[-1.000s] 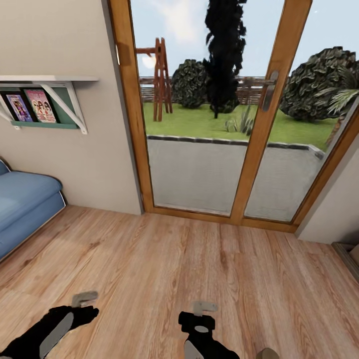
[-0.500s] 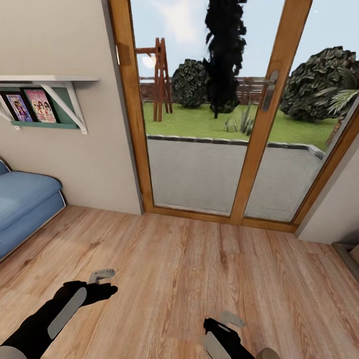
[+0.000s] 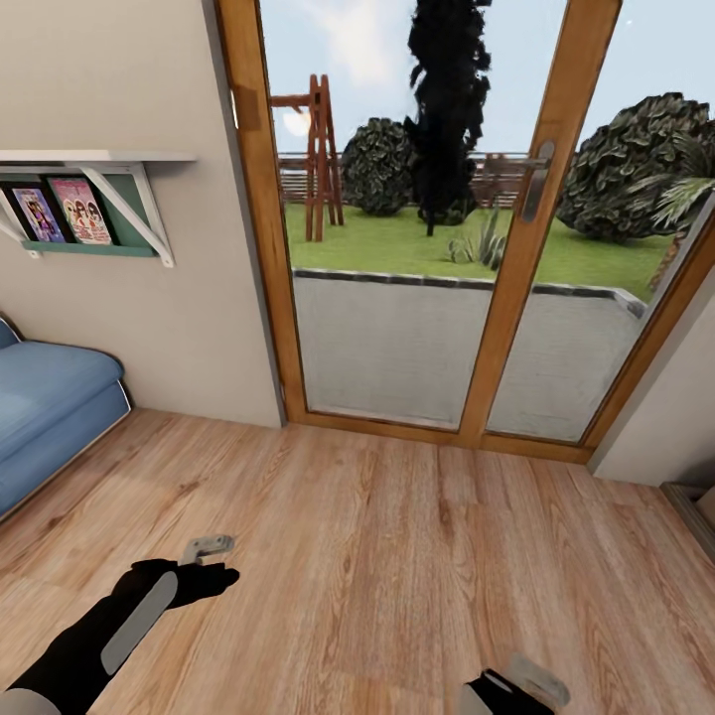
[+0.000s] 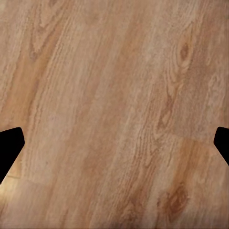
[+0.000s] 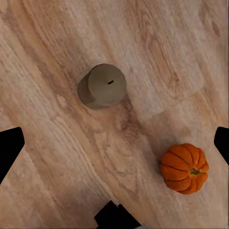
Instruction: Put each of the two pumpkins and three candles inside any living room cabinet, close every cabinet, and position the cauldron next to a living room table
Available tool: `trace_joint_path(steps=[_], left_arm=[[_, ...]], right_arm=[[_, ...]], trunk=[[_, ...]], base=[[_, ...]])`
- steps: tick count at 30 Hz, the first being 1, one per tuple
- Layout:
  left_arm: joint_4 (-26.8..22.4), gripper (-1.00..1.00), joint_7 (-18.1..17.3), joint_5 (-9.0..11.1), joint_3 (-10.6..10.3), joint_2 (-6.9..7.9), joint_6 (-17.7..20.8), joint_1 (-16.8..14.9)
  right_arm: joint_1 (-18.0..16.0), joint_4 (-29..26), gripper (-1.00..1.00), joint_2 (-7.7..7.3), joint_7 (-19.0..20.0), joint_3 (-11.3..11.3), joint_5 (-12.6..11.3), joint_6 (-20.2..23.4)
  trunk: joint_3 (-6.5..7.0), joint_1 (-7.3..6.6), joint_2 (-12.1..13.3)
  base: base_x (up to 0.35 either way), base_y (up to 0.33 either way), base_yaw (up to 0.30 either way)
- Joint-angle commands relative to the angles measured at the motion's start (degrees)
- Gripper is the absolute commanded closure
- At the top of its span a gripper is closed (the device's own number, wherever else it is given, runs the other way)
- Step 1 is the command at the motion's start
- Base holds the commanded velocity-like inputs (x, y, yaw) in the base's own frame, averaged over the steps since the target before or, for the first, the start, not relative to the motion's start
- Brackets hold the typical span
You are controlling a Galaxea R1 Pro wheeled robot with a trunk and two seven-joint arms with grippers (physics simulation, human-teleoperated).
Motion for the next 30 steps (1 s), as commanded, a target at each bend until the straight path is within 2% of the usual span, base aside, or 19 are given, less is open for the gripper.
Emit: trace_joint_path(steps=[1, 3, 7, 10, 14, 17, 21, 30], left_arm=[[-0.1, -1.0, 0.5, 0.6, -0.2, 0.05, 0.1, 0.0], [-0.3, -1.0, 0.4, 0.7, -0.2, -0.02, 0.1, 0.0], [-1.0, -1.0, 0.3, 0.7, -0.3, -0.42, 0.1, 0.0], [-1.1, -1.0, 0.3, 0.7, -1.0, -0.64, 0.1, 0.0], [-1.1, -1.0, 0.3, 0.8, -1.6, -0.8, 0.1, 0.0], [-1.1, -1.0, 0.3, 0.9, -2.3, -0.84, 0.1, 0.0], [-1.2, -1.0, 0.2, 1.1, -2.6, -0.85, 0.1, 0.0], [-1.1, -1.0, 0.2, 1.3, -3.1, -1.0, 0.1, 0.0]], right_arm=[[0.0, 0.0, -1.0, -0.3, 0.2, 0.5, -0.4, -0.2], [0.0, -0.1, -1.0, -0.59, 2.9, 0.5, -0.2, -0.2], [0.0, -0.1, -1.0, -1.01, 11.7, 0.5, -0.5, 0.2], [0.0, -0.3, -1.0, -2.05, 15.6, 0.5, -0.7, 0.2], [0.0, -0.6, -1.0, -2.26, 16.6, 0.5, -0.7, -0.1], [0.0, -0.8, -1.0, -2.35, 16.7, 0.5, -0.7, -0.1], [0.0, -0.9, -1.0, -2.42, 16.8, 0.5, -0.7, -0.1], [0.0, -0.9, -1.0, -2.46, 16.7, 0.4, -0.7, 0.1]], trunk=[[-0.05, -0.01, 0.0], [-0.05, -0.01, 0.0], [-0.05, -0.01, 0.0], [-0.05, -0.01, 0.0], [-0.59, 0.65, -1.2], [-0.59, 0.65, -1.2], [-1.31, 1.53, -2.8], [-1.34, 1.53, -2.8]], base=[[0.0, 0.0, 0.0], [0.0, 0.0, 0.0], [0.0, 0.0, 0.0], [0.0, 0.0, 0.0], [0.0, 0.0, 0.0], [0.0, 0.0, 0.0], [0.0, 0.0, 0.0], [0.0, 0.0, -0.007]])
